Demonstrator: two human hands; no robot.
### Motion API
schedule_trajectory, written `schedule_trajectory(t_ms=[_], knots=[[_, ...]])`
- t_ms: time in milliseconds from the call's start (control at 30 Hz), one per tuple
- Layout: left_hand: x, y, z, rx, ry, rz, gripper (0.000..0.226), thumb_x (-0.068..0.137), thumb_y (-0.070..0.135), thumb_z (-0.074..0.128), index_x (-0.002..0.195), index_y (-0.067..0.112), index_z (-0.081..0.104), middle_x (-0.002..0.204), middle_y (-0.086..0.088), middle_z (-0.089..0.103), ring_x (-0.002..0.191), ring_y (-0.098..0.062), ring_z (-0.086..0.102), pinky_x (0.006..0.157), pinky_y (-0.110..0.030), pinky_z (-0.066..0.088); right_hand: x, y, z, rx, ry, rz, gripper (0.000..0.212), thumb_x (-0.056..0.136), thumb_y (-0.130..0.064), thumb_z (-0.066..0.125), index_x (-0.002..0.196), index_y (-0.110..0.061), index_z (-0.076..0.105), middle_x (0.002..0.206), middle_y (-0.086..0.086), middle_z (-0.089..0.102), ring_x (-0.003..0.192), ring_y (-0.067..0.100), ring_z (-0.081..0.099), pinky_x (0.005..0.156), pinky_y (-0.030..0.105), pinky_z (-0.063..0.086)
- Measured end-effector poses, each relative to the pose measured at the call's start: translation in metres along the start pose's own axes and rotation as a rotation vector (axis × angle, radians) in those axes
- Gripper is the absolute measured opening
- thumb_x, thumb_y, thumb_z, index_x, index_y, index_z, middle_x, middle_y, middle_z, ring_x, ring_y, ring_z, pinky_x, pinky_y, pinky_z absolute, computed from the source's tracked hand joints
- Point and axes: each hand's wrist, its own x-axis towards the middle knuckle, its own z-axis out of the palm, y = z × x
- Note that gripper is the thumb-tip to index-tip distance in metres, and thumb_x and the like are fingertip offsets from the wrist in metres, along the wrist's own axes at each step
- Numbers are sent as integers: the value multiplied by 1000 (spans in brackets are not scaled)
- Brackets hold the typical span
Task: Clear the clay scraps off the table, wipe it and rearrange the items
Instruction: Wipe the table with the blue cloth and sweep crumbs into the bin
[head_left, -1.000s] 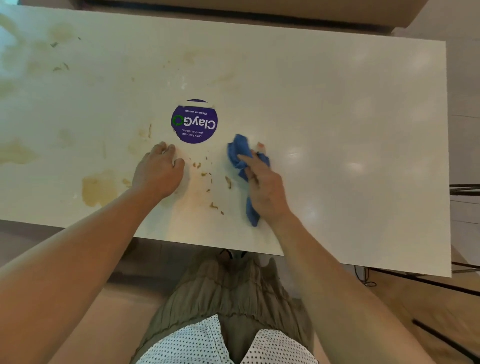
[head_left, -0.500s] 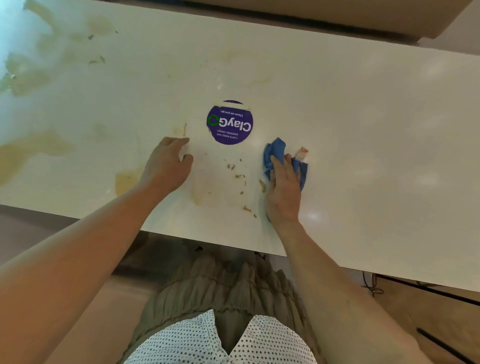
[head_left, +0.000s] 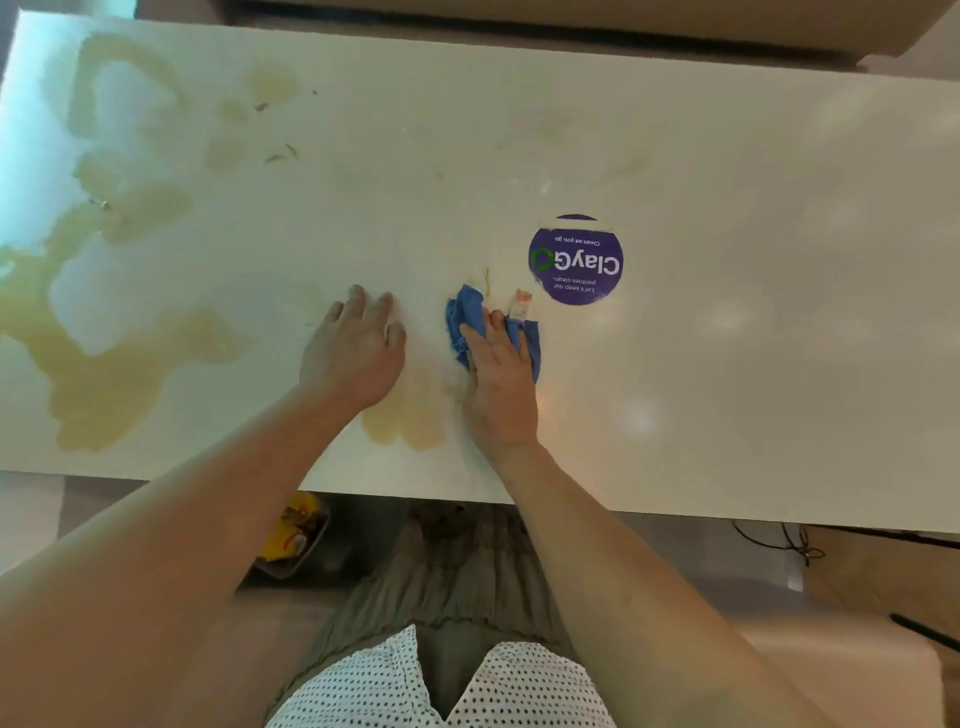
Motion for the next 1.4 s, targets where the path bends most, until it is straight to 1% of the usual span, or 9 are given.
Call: schedule_trajectory(t_ms=[133, 300, 400, 533, 667, 767, 1033, 1200, 1400], knots=[[-3, -11, -10, 39, -75, 44, 55, 110, 33, 19, 164, 22, 19, 172, -10, 7, 157, -30, 16, 119, -50, 26, 13, -34, 8, 184, -117, 23, 46, 100, -6, 40, 142, -9, 57, 147, 17, 55, 143, 36, 41, 115, 48, 39], [-4, -21, -25, 102, -109, 102, 54, 109, 33, 20, 162, 25, 27, 172, -3, 15, 149, -30, 34, 116, -46, 32, 2, -11, -45, 264, 105, 150, 37, 105, -18, 43, 138, -13, 61, 138, 14, 62, 119, 28, 63, 102, 25, 47], [-6, -28, -31, 72, -61, 132, 49, 106, 31, 31, 152, 23, 46, 167, 2, 30, 142, -30, 45, 112, -43, 37, -7, 19, -70, 179, 196, 258, 36, 108, -15, 44, 141, -9, 58, 145, 15, 55, 129, 24, 55, 110, 32, 44], [-5, -59, -35, -52, 68, 19, 44, 101, 29, 44, 139, 19, 62, 154, -2, 49, 135, -29, 51, 108, -41, 43, -13, 35, -65, -40, 83, 281, 47, 105, -14, 40, 151, -8, 46, 160, 18, 34, 150, 29, 28, 124, 46, 24], [-15, -90, -30, 7, 6, 25, 51, 99, 19, 45, 150, 20, 50, 166, -1, 31, 144, -30, 39, 113, -44, 40, -7, 1, -21, -113, 117, 169, 45, 100, -14, 36, 135, 0, 60, 142, 23, 53, 137, 41, 45, 112, 59, 37], [-10, -87, -32, 40, -21, 61, 50, 100, 15, 41, 150, 17, 49, 168, -2, 28, 140, -34, 43, 110, -42, 38, -7, -35, 18, -153, 64, -7, 49, 96, -8, 39, 141, -3, 57, 150, 22, 50, 143, 39, 40, 119, 57, 30], [3, -88, -36, 202, -75, 81, 46, 104, 15, 30, 147, 7, 46, 166, -12, 27, 137, -36, 46, 105, -44, 41, 59, -80, 73, 61, -20, -4, 53, 91, 11, 52, 142, -4, 57, 148, 22, 51, 145, 39, 38, 117, 56, 32], [0, -89, -37, 168, -132, 77, 50, 106, 16, 30, 155, 8, 36, 171, -12, 16, 146, -35, 37, 112, -44, 36, 36, -63, 11, 142, -53, 73, 42, 101, -6, 44, 141, -9, 59, 149, 15, 52, 140, 33, 47, 112, 25, 34], [0, -99, -42, 109, -123, 127, 51, 106, 15, 28, 156, 10, 37, 171, -10, 17, 148, -34, 37, 115, -46, 37, -48, -16, 3, 86, -34, 256, 52, 108, -34, 45, 146, 2, 49, 154, 21, 44, 142, 40, 42, 117, 59, 33]])
